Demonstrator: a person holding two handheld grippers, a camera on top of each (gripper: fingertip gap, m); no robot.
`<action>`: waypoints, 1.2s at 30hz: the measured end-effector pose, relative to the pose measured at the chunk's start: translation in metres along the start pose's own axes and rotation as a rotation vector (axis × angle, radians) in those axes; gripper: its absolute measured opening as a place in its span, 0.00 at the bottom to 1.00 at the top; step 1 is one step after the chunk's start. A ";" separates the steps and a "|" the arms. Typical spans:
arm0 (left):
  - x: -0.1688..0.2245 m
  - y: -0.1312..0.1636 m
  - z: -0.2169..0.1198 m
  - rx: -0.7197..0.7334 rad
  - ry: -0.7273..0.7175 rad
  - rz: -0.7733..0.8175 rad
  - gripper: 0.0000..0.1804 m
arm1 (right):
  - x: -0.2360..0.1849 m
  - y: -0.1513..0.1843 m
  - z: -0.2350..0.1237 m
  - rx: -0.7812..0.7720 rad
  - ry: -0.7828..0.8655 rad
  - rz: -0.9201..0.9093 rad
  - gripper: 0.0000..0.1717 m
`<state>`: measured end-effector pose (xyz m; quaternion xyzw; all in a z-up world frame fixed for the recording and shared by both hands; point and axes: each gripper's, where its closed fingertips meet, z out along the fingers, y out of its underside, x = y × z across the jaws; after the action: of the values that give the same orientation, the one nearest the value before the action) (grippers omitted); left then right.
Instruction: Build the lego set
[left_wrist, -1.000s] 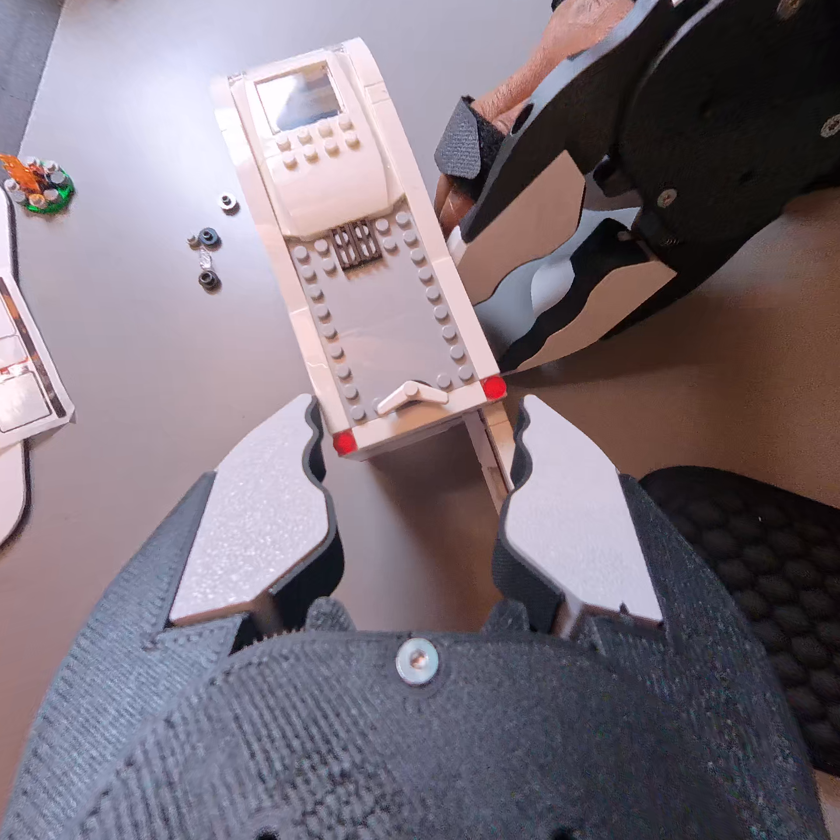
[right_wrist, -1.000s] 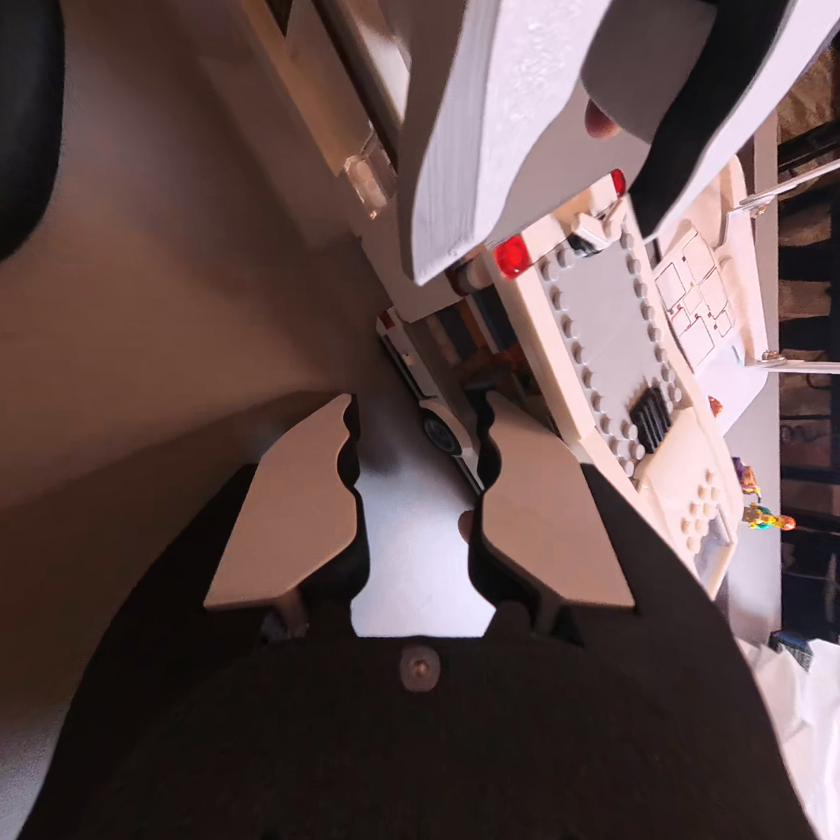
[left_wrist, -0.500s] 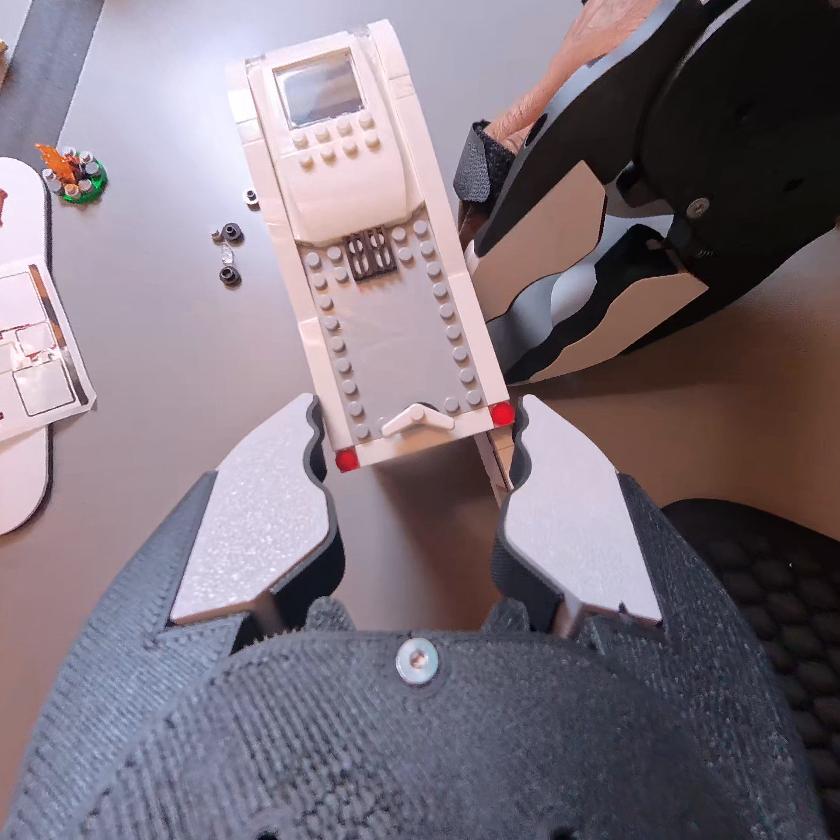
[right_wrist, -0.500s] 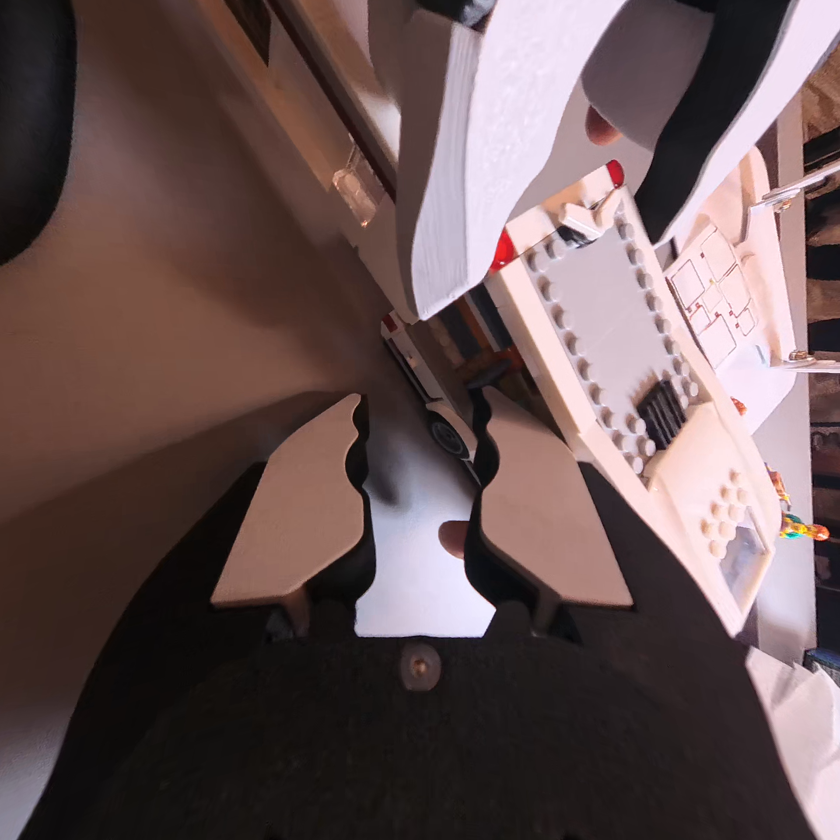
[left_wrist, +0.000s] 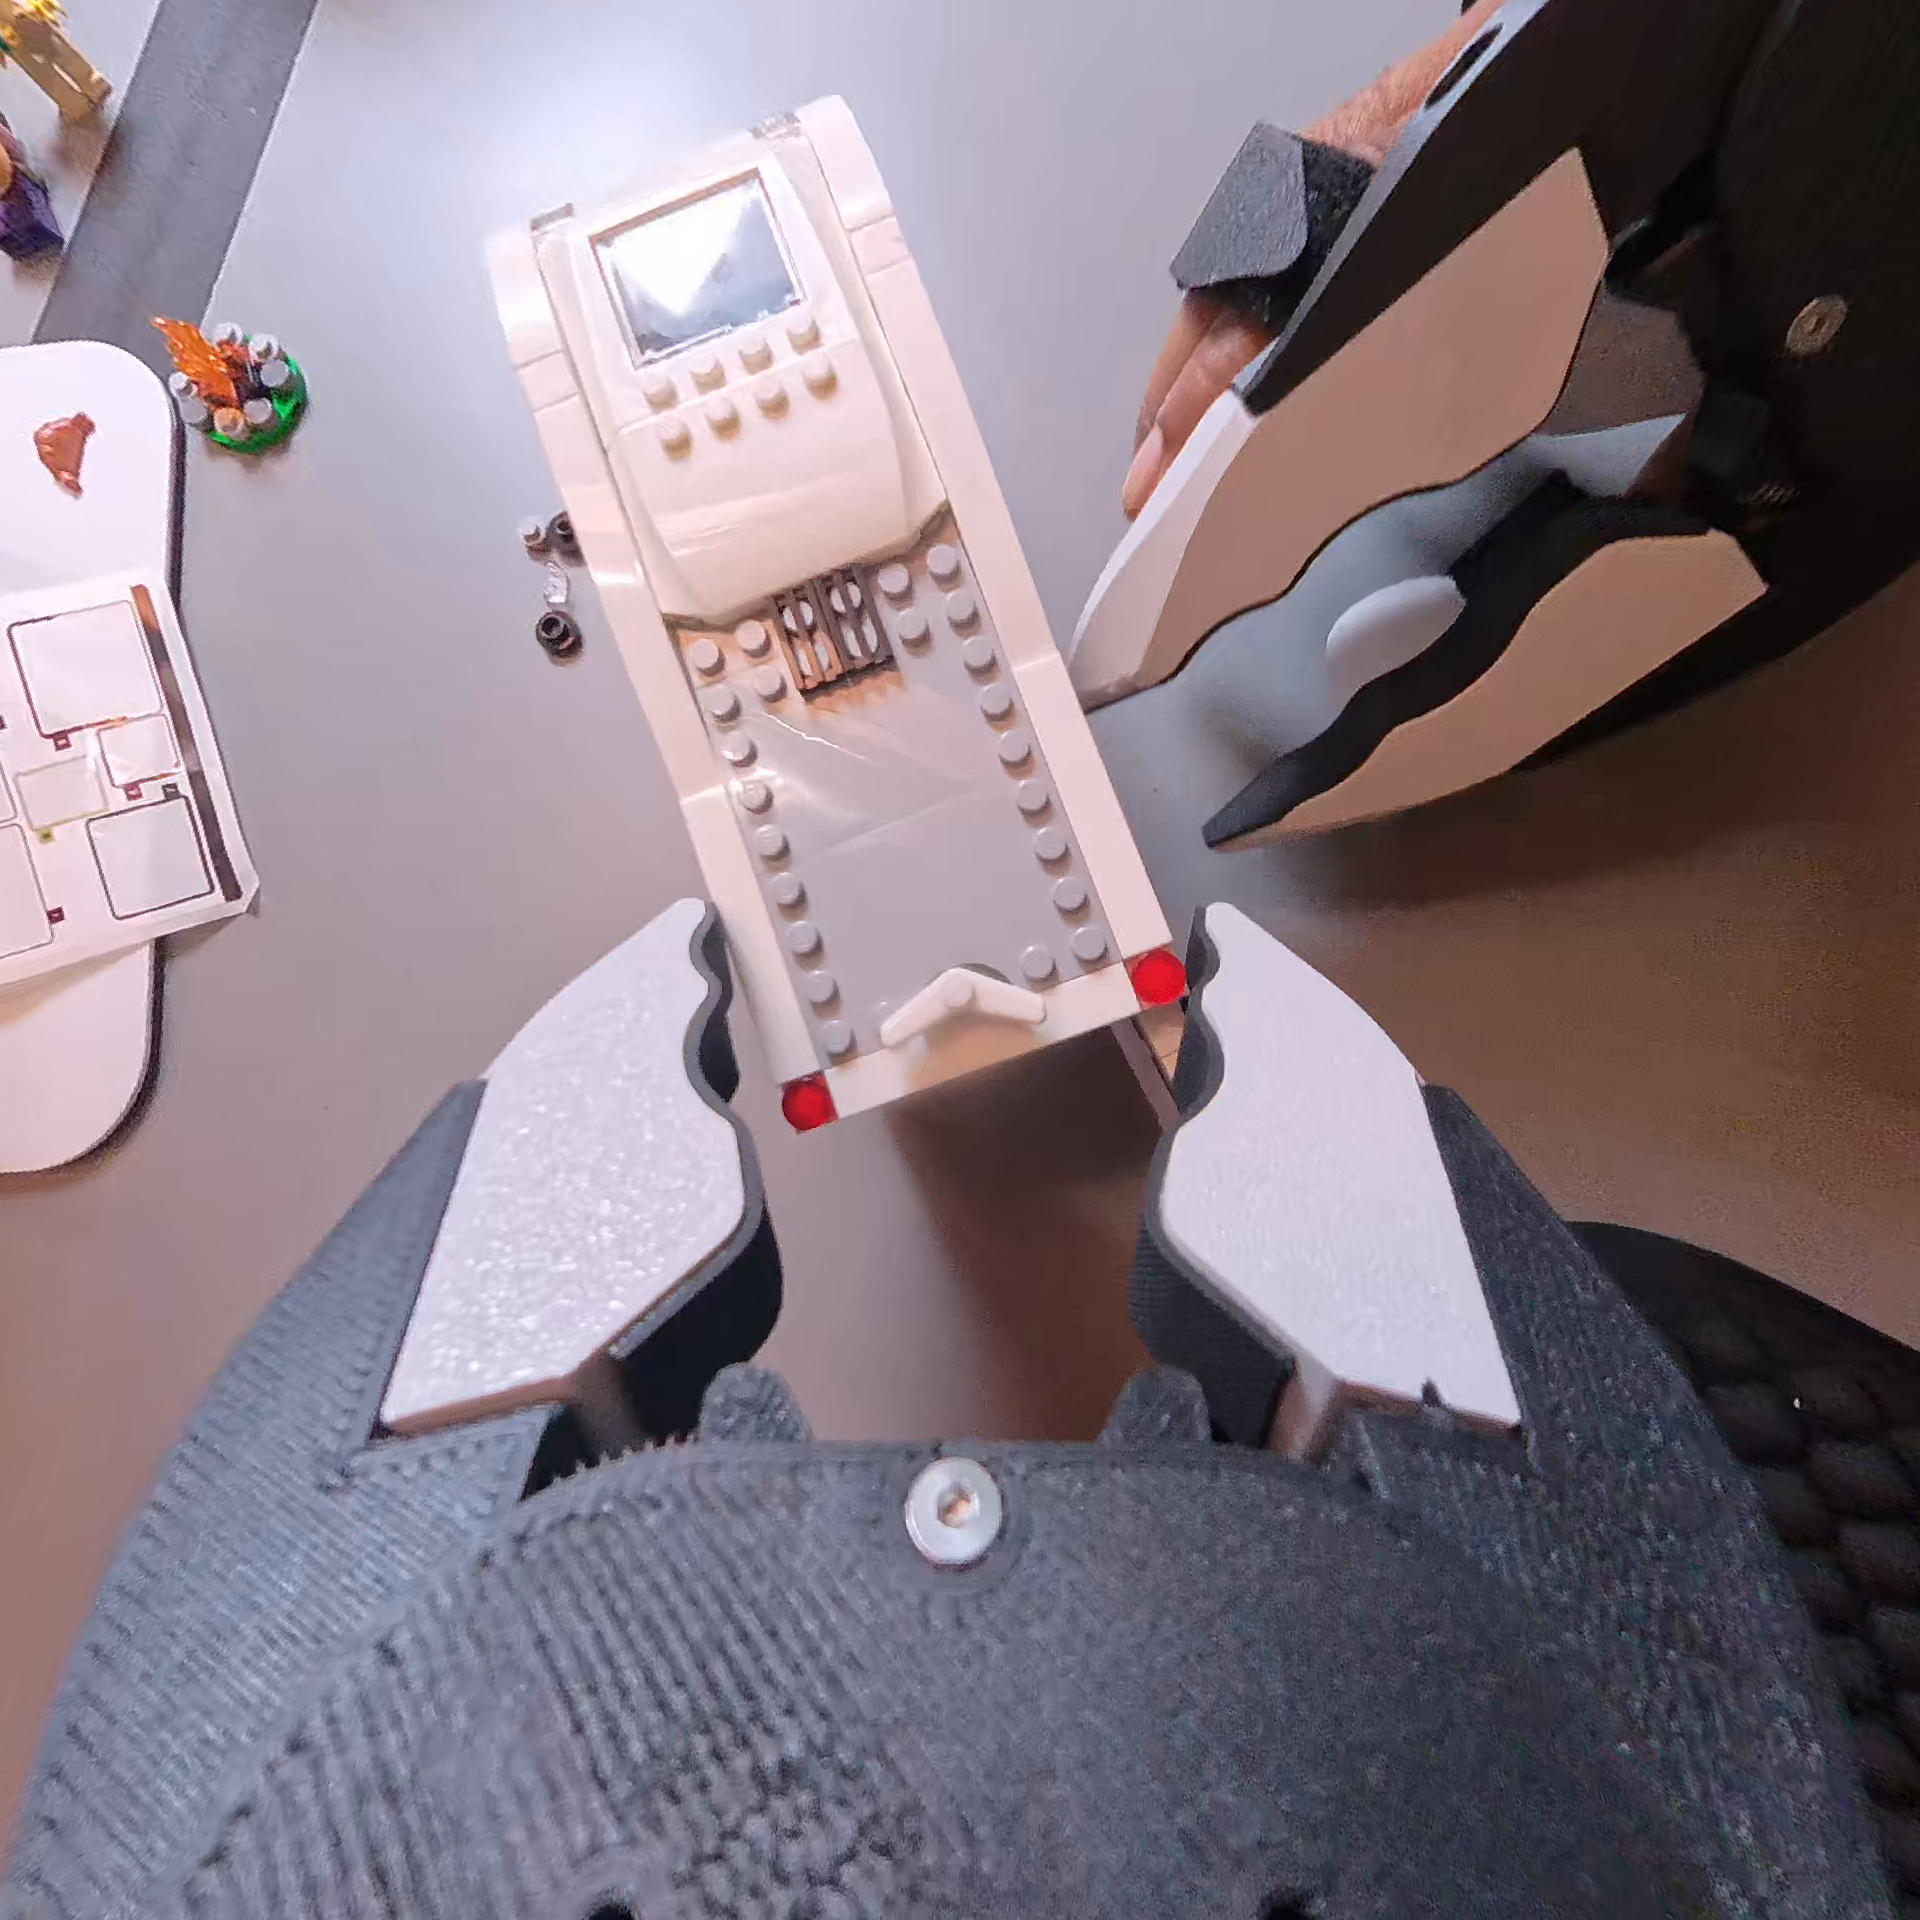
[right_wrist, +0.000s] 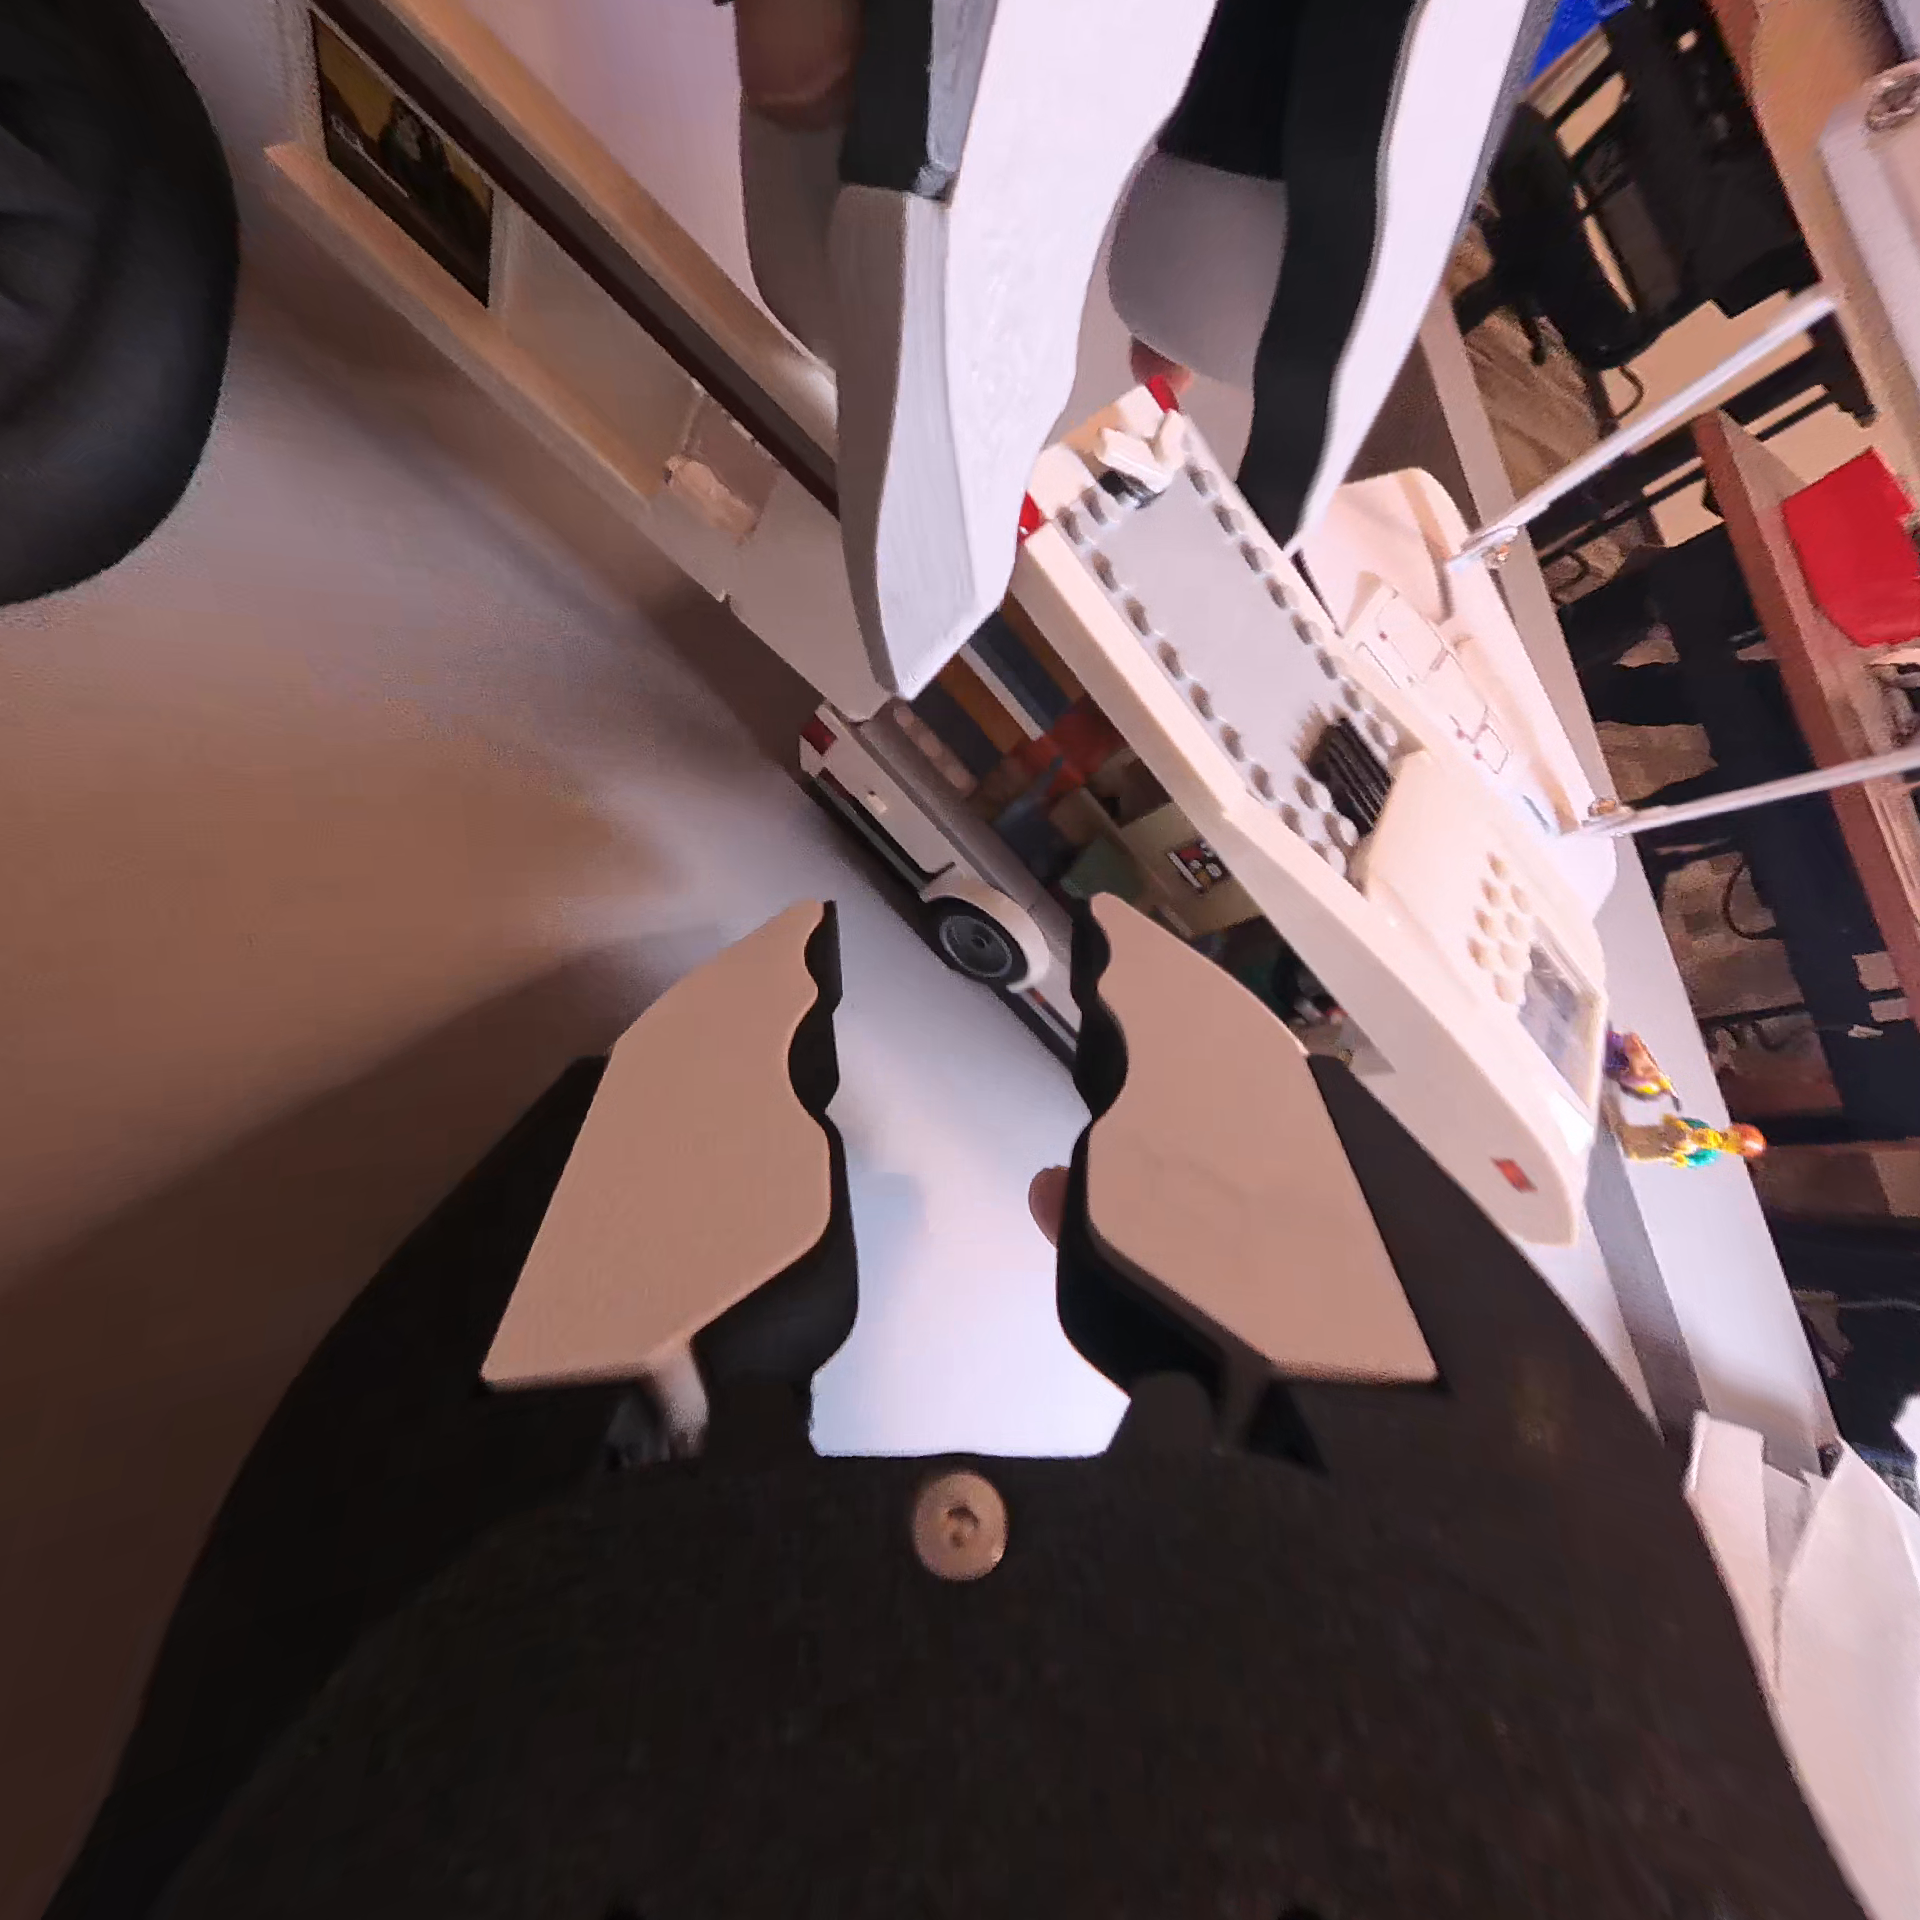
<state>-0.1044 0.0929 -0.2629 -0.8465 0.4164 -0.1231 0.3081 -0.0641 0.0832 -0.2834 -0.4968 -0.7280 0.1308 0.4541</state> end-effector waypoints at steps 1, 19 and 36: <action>0.000 0.000 0.000 -0.005 0.005 -0.003 0.47 | 0.001 0.001 -0.002 0.006 0.007 0.000 0.24; -0.017 0.001 -0.013 -0.056 0.313 -0.132 0.46 | 0.013 -0.005 0.033 -0.091 0.046 -0.473 0.23; -0.021 0.002 -0.016 -0.057 0.397 -0.136 0.46 | 0.018 -0.009 0.036 -0.144 -0.019 -0.530 0.17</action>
<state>-0.1258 0.1019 -0.2508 -0.8401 0.4144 -0.2961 0.1868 -0.0997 0.1032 -0.2882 -0.3186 -0.8443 -0.0398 0.4291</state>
